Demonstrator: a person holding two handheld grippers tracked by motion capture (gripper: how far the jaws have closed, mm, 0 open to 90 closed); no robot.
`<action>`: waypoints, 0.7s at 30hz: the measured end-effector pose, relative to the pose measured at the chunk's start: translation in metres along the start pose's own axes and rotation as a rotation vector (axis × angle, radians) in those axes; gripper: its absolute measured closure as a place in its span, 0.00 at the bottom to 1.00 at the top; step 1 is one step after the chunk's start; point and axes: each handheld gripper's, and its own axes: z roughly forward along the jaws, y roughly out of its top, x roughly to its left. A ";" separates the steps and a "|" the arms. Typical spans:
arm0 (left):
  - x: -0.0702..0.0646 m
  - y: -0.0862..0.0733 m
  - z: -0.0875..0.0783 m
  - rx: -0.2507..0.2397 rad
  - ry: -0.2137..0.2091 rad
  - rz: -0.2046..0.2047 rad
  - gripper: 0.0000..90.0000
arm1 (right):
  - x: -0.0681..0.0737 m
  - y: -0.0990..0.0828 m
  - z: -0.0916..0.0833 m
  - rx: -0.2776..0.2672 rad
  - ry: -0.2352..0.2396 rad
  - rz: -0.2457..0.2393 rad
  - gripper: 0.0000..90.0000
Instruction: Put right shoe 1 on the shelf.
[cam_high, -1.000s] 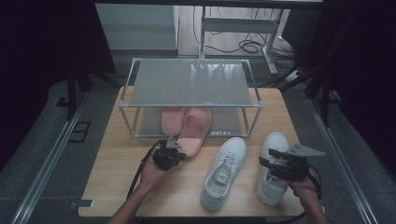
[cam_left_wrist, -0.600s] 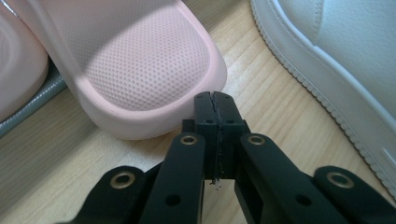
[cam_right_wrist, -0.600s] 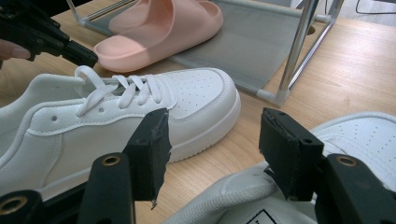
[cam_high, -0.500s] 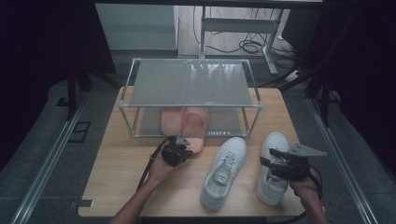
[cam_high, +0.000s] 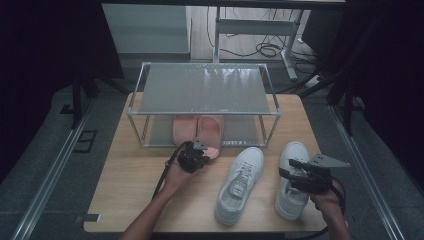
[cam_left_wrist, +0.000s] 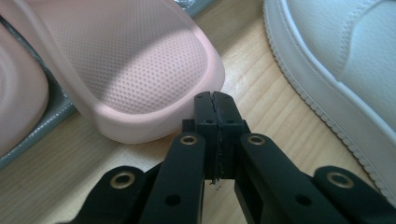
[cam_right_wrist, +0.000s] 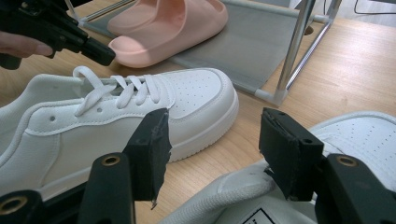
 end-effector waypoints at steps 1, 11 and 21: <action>0.001 0.000 0.001 -0.001 0.002 -0.003 1.00 | 0.000 0.000 0.000 0.000 0.001 -0.001 0.49; 0.009 0.008 0.008 0.003 0.016 -0.024 1.00 | 0.000 0.000 0.000 0.000 -0.001 0.001 0.49; 0.019 0.011 0.013 -0.007 0.038 -0.057 1.00 | -0.001 0.000 0.000 0.001 -0.002 0.001 0.49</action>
